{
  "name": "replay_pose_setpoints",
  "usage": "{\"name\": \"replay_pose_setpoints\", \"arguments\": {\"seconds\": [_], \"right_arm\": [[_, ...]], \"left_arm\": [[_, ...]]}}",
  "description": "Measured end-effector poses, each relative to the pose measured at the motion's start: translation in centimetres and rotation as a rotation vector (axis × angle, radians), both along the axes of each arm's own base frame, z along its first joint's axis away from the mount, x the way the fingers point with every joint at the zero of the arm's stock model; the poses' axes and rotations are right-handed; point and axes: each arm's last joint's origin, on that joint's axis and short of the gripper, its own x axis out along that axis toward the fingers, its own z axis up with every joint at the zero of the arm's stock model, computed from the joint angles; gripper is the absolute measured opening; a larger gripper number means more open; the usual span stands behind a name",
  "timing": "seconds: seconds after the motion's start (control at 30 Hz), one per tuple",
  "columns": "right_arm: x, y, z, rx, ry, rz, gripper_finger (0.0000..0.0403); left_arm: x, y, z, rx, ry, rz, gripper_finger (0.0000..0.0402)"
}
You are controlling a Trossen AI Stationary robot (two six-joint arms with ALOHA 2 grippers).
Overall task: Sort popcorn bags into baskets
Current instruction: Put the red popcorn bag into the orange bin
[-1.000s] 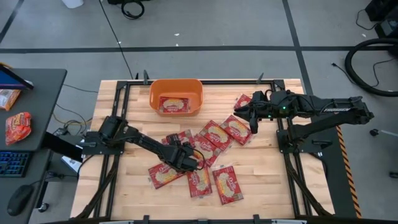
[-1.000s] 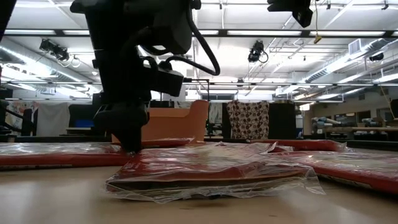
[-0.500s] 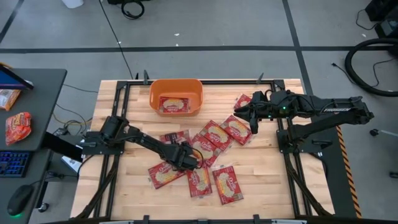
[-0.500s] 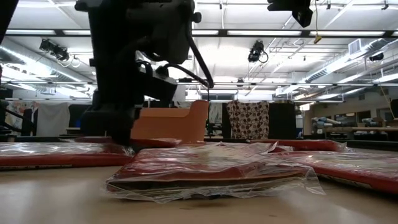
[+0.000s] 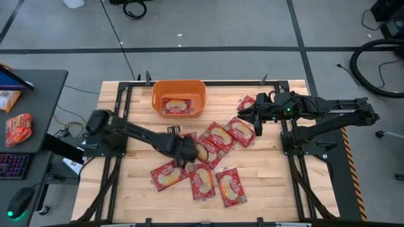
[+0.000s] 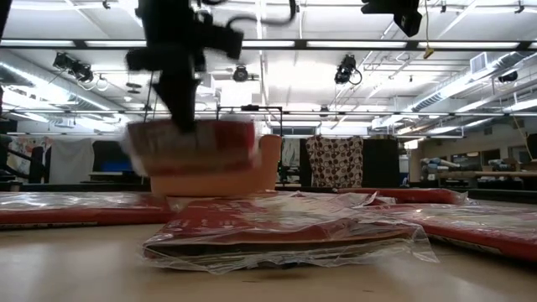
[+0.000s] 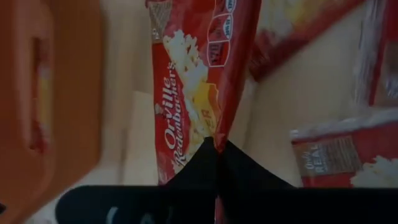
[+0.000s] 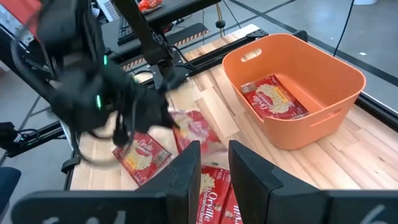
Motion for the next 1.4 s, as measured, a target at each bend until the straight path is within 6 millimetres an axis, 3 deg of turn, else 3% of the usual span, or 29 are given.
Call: {"name": "replay_pose_setpoints", "arguments": {"seconds": [0.33, 0.53, 0.63, 0.97, 1.27, 1.4], "right_arm": [[0.0, 0.0, 0.0, 0.001, -0.001, -0.002, 0.0089], [0.0, -0.2, 0.1, -0.027, -0.009, -0.054, 0.0089], [0.0, -0.3, 0.2, -0.043, -0.021, -0.077, 0.0089], [0.1, -0.5, 0.3, -0.025, -0.032, -0.091, 0.0089], [0.1, -0.5, 0.3, -0.003, -0.036, -0.099, 0.0089], [0.0, -0.6, 0.3, -0.012, -0.036, -0.124, 0.0089]], "left_arm": [[-3.5, 6.9, 7.7, 0.053, -0.236, 0.143, 0.0004], [-3.6, 10.4, 9.1, 0.135, -0.281, 0.094, 0.0003], [-2.6, 12.1, 8.4, 0.182, -0.24, 0.033, 0.0003], [-0.3, 17.7, 2.8, 0.179, 0.048, -0.089, 0.0003], [-0.2, 22.4, -0.8, 0.042, 0.089, -0.088, 0.0004], [-0.6, 23.7, -1.6, -0.054, 0.054, -0.03, 0.0035]]}}
